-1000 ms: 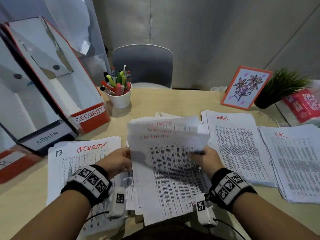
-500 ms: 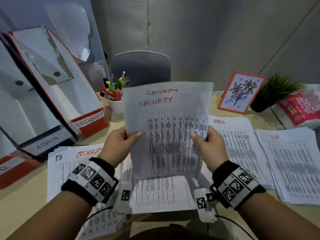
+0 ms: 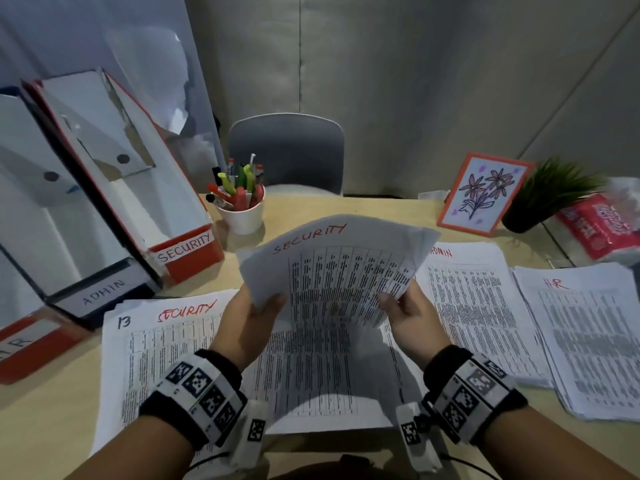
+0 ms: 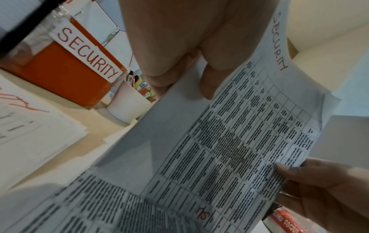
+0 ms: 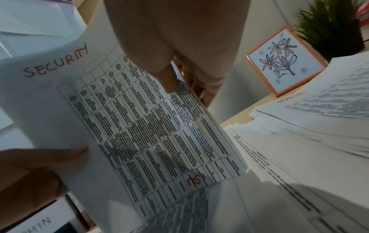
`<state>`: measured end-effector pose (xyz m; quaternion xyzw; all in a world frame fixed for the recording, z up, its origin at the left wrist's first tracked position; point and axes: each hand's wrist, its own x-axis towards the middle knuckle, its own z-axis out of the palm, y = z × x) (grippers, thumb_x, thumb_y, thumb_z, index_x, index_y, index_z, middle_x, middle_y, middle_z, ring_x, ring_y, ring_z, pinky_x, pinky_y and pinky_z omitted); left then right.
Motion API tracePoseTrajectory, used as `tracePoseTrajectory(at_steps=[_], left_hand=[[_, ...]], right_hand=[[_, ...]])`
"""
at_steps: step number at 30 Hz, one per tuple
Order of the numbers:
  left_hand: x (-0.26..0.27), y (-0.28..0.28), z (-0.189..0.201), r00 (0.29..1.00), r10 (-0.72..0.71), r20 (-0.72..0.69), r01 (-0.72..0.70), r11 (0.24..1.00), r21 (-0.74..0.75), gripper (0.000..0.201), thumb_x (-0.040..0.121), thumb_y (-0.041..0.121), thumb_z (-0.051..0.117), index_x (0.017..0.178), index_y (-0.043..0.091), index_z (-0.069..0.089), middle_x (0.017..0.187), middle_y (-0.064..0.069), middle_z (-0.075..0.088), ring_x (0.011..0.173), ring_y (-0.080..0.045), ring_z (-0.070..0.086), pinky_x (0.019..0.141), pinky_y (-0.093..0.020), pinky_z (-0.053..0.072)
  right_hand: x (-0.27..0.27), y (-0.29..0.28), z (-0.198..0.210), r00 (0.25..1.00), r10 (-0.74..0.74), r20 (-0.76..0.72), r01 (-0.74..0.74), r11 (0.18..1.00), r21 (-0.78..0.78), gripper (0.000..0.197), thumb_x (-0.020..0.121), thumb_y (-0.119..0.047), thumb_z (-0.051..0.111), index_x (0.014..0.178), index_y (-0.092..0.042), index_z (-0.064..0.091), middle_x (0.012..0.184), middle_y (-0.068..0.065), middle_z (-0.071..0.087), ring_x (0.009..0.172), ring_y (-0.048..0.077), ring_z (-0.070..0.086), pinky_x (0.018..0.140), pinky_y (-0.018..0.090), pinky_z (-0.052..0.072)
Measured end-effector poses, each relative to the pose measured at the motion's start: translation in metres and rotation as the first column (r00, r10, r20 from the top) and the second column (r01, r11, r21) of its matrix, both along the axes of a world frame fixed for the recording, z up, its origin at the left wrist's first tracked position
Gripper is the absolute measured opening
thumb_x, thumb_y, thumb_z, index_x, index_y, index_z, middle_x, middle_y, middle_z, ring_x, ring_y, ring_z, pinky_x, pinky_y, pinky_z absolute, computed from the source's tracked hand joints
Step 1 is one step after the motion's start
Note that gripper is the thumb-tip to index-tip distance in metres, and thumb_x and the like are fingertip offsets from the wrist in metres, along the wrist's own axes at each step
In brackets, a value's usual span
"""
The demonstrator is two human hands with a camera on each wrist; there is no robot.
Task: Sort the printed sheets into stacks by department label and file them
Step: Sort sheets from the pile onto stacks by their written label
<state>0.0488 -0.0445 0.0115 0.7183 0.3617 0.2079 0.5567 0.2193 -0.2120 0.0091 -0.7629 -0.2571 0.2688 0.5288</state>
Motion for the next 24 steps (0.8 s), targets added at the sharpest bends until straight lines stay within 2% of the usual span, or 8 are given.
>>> tracePoseTrajectory(at_steps=[3,5,7,10,12,16,20,24], left_hand=[[-0.002,-0.001,-0.005,0.999,0.029,-0.037,-0.029,1.000,-0.001,0.034,0.079,0.035,0.054,0.110,0.021,0.056,0.097,0.019,0.061,0.090,0.000,0.057,0.072,-0.018,0.045],[-0.005,-0.001,-0.008,0.996,0.081,-0.048,-0.083,0.996,-0.040,0.012,0.090,0.023,0.059,0.102,0.023,0.058,0.097,0.012,0.065,0.094,-0.013,0.061,0.080,-0.030,0.050],[-0.007,0.001,-0.008,0.989,0.124,-0.085,-0.125,0.992,-0.011,0.011,0.092,0.013,0.059,0.098,0.021,0.058,0.093,0.008,0.064,0.096,-0.021,0.060,0.082,-0.032,0.047],[-0.013,0.007,0.000,0.985,0.164,-0.052,-0.162,0.986,0.034,0.011,0.092,0.014,0.059,0.101,0.020,0.058,0.089,0.014,0.064,0.083,-0.006,0.063,0.066,-0.019,0.049],[-0.021,0.012,0.003,0.981,0.194,-0.008,-0.194,0.981,0.011,0.015,0.092,0.011,0.059,0.100,0.023,0.060,0.088,0.012,0.067,0.076,0.003,0.064,0.064,-0.014,0.052],[-0.052,0.022,-0.003,0.968,0.241,-0.069,-0.242,0.970,-0.016,0.023,0.095,0.011,0.053,0.114,0.025,0.056,0.100,0.017,0.063,0.091,0.004,0.059,0.068,-0.010,0.044],[-0.099,0.037,-0.022,0.922,0.306,-0.240,-0.325,0.944,-0.046,0.023,0.098,0.016,0.045,0.118,0.016,0.057,0.106,-0.001,0.066,0.094,-0.017,0.062,0.078,-0.028,0.048],[-0.152,0.052,-0.043,0.837,0.363,-0.410,-0.397,0.918,0.001,0.017,0.095,0.016,0.047,0.097,0.007,0.061,0.097,-0.010,0.067,0.093,-0.030,0.061,0.084,-0.039,0.049]], right_hand=[[0.002,0.000,0.000,0.993,0.067,0.095,-0.057,0.993,-0.106,0.035,0.100,-0.010,0.040,0.131,-0.027,0.039,0.111,-0.021,0.054,0.097,-0.007,0.051,0.082,0.002,0.038],[0.003,-0.001,0.000,0.992,0.072,0.105,-0.059,0.990,-0.127,0.033,0.100,-0.011,0.040,0.129,-0.025,0.042,0.113,-0.016,0.055,0.103,0.002,0.050,0.076,0.002,0.036],[0.003,0.000,0.002,0.994,0.033,0.102,-0.020,0.992,-0.126,0.022,0.098,-0.011,0.044,0.116,-0.021,0.051,0.111,-0.004,0.062,0.104,0.016,0.055,0.083,0.016,0.044],[0.008,0.007,-0.003,0.989,0.027,0.148,0.004,0.979,-0.204,0.012,0.094,-0.016,0.054,0.098,-0.004,0.053,0.095,0.019,0.061,0.088,0.032,0.058,0.082,0.039,0.048],[0.009,0.015,-0.003,0.986,0.088,0.143,-0.048,0.964,-0.263,0.017,0.091,-0.020,0.058,0.091,-0.004,0.053,0.084,0.020,0.058,0.077,0.033,0.057,0.078,0.044,0.050],[-0.001,0.042,-0.004,0.951,0.306,-0.029,-0.296,0.888,-0.351,0.010,0.094,-0.016,0.053,0.097,-0.010,0.061,0.096,0.015,0.067,0.089,0.033,0.064,0.081,0.050,0.055],[-0.030,0.077,-0.009,0.869,0.470,-0.154,-0.484,0.746,-0.458,0.025,0.096,-0.019,0.050,0.090,0.006,0.051,0.093,0.027,0.061,0.080,0.037,0.063,0.080,0.049,0.056],[-0.071,0.109,-0.015,0.781,0.579,-0.234,-0.604,0.605,-0.518,0.032,0.093,-0.018,0.059,0.066,-0.011,0.043,0.067,0.006,0.057,0.059,0.015,0.062,0.066,0.035,0.057]])
